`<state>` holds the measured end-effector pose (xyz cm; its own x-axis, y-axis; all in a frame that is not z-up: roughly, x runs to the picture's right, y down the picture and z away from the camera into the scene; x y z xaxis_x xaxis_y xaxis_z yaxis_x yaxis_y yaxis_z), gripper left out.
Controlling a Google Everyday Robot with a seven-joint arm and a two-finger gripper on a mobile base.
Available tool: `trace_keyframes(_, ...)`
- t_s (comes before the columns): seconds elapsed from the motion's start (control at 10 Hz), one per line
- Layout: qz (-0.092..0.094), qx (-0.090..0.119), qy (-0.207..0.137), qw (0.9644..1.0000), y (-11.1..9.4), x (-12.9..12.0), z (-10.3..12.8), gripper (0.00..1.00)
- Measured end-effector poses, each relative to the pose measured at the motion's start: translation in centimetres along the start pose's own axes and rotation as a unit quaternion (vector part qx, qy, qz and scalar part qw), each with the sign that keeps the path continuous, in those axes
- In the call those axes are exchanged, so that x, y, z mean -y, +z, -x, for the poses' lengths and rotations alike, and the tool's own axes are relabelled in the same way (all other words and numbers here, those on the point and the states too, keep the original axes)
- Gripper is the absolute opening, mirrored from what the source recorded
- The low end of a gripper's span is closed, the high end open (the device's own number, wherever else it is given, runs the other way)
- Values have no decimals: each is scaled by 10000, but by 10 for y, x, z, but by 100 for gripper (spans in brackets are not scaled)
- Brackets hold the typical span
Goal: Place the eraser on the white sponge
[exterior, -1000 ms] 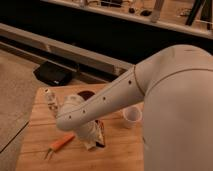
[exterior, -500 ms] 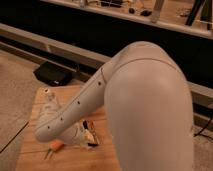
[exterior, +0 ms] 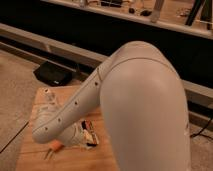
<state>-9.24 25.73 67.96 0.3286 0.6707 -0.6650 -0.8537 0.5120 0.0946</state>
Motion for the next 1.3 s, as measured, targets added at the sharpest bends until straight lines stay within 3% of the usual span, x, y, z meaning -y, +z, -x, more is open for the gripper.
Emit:
trace_keyframes(0.8, -21, -19, -8, 10000, 1, 0, 0, 0)
trace_keyframes(1.0, -458, 50, -158, 9988, 15, 14, 15, 0)
trace_keyframes(1.1, -801, 184, -295, 9962, 15, 22, 31, 0)
trace_keyframes(1.3, -1160, 339, -362, 9920, 7, 30, 49, 0)
